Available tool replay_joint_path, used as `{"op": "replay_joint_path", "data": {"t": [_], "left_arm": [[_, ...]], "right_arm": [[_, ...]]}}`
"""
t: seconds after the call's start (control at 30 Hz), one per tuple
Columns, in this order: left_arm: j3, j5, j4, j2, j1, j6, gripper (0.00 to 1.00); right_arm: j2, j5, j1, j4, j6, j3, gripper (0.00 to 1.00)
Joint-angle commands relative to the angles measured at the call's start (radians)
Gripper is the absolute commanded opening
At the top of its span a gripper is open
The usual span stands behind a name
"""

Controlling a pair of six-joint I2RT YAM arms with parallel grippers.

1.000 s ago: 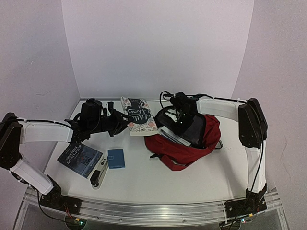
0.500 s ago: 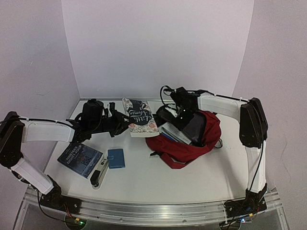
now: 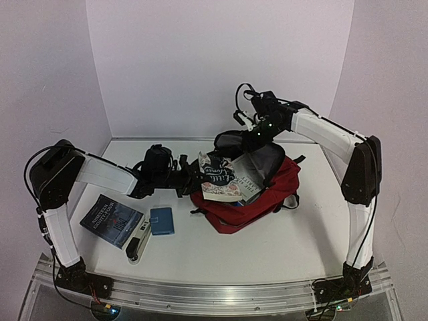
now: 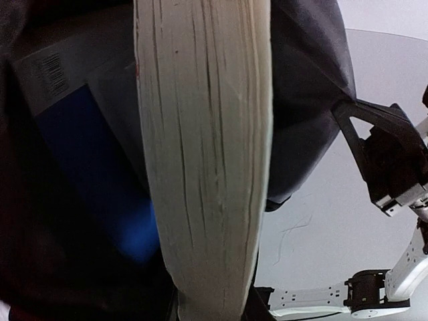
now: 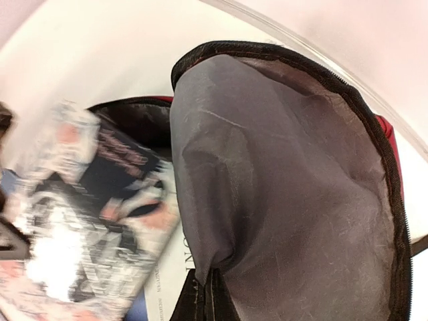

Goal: Pack the student bag
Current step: Place the book in the student bag.

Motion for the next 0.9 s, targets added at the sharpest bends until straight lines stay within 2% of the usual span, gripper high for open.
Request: {"op": "replay_joint_path", "data": {"t": [0.0,0.2,0.37,0.57,0.77,0.87], "left_arm": [[0.155,0.048,0.198,0.061,0.000,-0.017,0.00],[0.334,-0.062,0.154,0.186,-0.001,-0.016,0.00],[0.466,-0.185,0.123,0.307,-0.030,-0.031,0.00],[0.656,-0.196,0.022,0.444,-0.100,-0.019,0.00],[0.611,-0.162,0.006,0.423,-0.110,-0.012,0.00],[0.605,-0.090,-0.035,0.401,-0.110,0.032,0.00]], "right_arm": [[-0.102,-0.122,0.013,0.034,0.048,0.008,0.00],[-0.162,-0.206,0.032,0.034,0.049,-0.091,0.00],[-0.141,-0.235,0.042,0.040,0.107,-0.037,0.00],[-0.084,-0.221,0.045,0.052,0.157,0.035,0.00],[-0.091,-0.227,0.036,0.052,0.128,-0.005,0.00],[-0.100,-0.239,0.036,0.051,0.097,-0.022,0.00]]}}
